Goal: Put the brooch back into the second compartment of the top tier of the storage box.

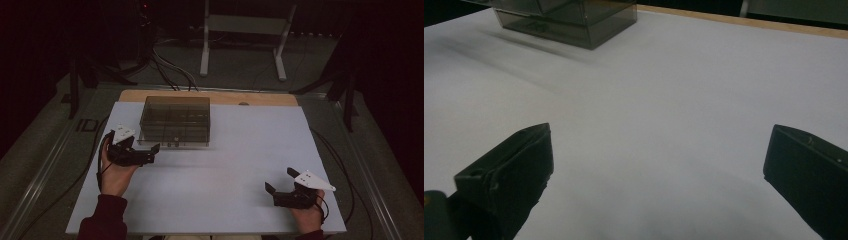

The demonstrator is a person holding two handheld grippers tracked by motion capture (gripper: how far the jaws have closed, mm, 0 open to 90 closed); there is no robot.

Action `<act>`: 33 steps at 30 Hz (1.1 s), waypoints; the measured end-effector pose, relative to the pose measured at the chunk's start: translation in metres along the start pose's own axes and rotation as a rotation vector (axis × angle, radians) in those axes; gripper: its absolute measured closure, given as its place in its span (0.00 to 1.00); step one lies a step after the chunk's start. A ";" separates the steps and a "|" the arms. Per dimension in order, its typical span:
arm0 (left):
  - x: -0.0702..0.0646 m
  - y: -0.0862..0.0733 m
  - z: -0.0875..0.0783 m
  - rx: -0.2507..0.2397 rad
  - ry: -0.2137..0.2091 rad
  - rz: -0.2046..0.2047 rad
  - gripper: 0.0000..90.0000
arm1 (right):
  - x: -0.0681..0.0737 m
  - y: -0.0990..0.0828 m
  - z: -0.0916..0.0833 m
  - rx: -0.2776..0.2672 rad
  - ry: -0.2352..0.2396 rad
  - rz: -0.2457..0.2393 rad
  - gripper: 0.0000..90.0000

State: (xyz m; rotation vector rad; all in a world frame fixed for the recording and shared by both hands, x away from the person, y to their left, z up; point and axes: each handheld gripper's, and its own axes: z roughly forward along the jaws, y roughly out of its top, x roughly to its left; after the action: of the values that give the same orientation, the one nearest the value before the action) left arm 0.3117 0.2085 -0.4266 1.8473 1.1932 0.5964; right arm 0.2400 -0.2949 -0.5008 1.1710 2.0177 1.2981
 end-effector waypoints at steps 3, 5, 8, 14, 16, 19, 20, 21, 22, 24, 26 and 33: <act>-0.001 -0.006 -0.002 -0.013 -0.007 0.001 0.01 | 0.000 0.000 0.000 -0.001 0.001 0.000 0.00; -0.001 -0.011 -0.003 -0.013 -0.011 0.004 0.01 | 0.000 0.000 0.000 0.000 0.002 0.000 0.00; -0.001 -0.017 -0.004 -0.021 -0.012 0.003 0.01 | 0.001 0.000 0.000 0.002 0.003 -0.001 0.00; -0.001 -0.026 -0.004 -0.029 -0.024 0.000 0.01 | 0.001 0.000 0.001 0.003 0.005 -0.003 0.00; -0.002 -0.029 -0.004 -0.034 -0.031 0.002 0.01 | 0.001 0.000 0.001 0.003 0.005 -0.002 0.00; -0.004 -0.033 -0.004 -0.038 -0.039 0.009 0.01 | 0.001 0.000 0.001 0.003 0.006 -0.003 0.00; -0.004 -0.034 -0.004 -0.040 -0.040 0.012 0.01 | 0.001 0.000 0.001 0.002 0.007 -0.003 0.00; -0.005 -0.036 -0.004 -0.039 -0.042 0.013 0.01 | 0.001 0.000 0.001 0.002 0.007 -0.003 0.00; -0.005 -0.037 -0.004 -0.038 -0.042 0.016 0.01 | 0.001 0.000 0.001 0.001 0.007 -0.002 0.00; -0.006 -0.040 -0.004 -0.043 -0.045 0.019 0.01 | 0.001 0.000 0.001 0.000 0.007 -0.002 0.00; -0.006 -0.043 -0.004 -0.047 -0.046 0.022 0.01 | 0.001 0.000 0.001 0.000 0.007 -0.001 0.00; -0.008 -0.054 -0.007 -0.064 -0.047 0.034 0.01 | 0.001 0.000 0.000 -0.001 0.005 -0.005 0.00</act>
State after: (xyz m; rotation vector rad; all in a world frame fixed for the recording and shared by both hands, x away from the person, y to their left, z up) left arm 0.2755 0.2146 -0.4679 1.8206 1.1013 0.6000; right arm 0.2398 -0.2942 -0.5011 1.1626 2.0223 1.3010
